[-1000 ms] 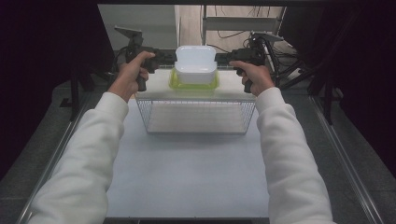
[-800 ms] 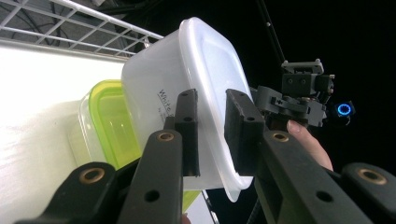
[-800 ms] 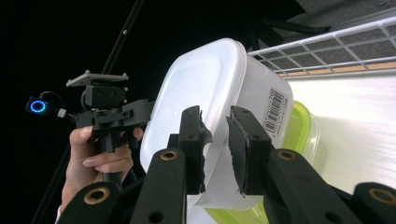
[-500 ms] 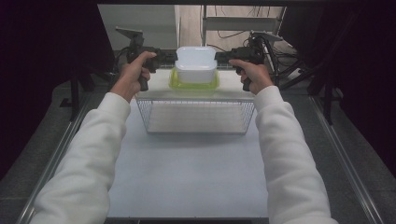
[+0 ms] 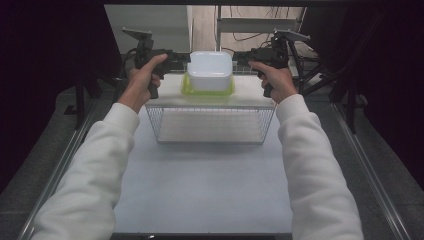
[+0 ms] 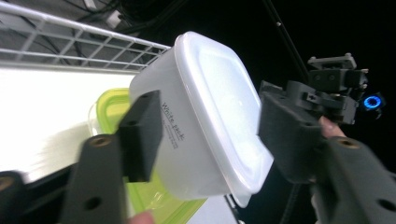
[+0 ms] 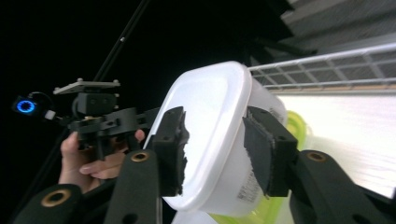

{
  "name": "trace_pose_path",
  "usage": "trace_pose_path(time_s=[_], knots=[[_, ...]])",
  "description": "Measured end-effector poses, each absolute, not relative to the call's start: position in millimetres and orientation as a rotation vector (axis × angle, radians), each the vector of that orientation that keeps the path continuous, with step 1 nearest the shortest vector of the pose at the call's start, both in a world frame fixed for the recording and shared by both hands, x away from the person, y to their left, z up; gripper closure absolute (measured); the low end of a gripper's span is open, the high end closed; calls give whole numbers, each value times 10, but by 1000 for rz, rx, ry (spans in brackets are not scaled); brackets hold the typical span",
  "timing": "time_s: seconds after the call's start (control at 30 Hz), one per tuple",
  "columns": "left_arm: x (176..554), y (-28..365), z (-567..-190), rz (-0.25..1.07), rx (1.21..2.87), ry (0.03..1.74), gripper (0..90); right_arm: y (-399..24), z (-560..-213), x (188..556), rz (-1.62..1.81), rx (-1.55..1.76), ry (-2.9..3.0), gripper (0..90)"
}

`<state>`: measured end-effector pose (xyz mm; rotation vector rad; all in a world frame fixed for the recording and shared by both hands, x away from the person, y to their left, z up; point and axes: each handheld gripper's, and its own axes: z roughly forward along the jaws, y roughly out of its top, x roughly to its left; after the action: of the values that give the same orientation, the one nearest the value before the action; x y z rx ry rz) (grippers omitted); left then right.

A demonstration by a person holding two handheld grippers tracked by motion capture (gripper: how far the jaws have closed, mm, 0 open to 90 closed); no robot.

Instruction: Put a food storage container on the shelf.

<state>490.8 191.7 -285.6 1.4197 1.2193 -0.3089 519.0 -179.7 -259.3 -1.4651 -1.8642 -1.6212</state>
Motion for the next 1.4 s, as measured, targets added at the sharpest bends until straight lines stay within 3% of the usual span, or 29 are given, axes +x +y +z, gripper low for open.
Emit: trace_pose_path(time_s=[0.27,0.57,0.67,0.9,1.4], knots=[[4482,1978,-2729,-161,1500,1147,285,-1918,-2486,4819,-1716,-1380,-2073,465],[3785,2089,-2979,-64,1579,1082,251,-2156,-2635,4221,-1771,-1287,-2298,378],[3643,2112,-3102,-52,1590,1074,249,-2243,-2802,3976,-1804,-1250,-2344,355],[3116,2154,-3877,-47,1654,1101,246,-2474,-3376,3464,-1790,-1226,-2455,308],[2747,2045,-4510,-5,1772,1085,256,-2817,-4179,3133,-1628,-1340,-2449,284]])
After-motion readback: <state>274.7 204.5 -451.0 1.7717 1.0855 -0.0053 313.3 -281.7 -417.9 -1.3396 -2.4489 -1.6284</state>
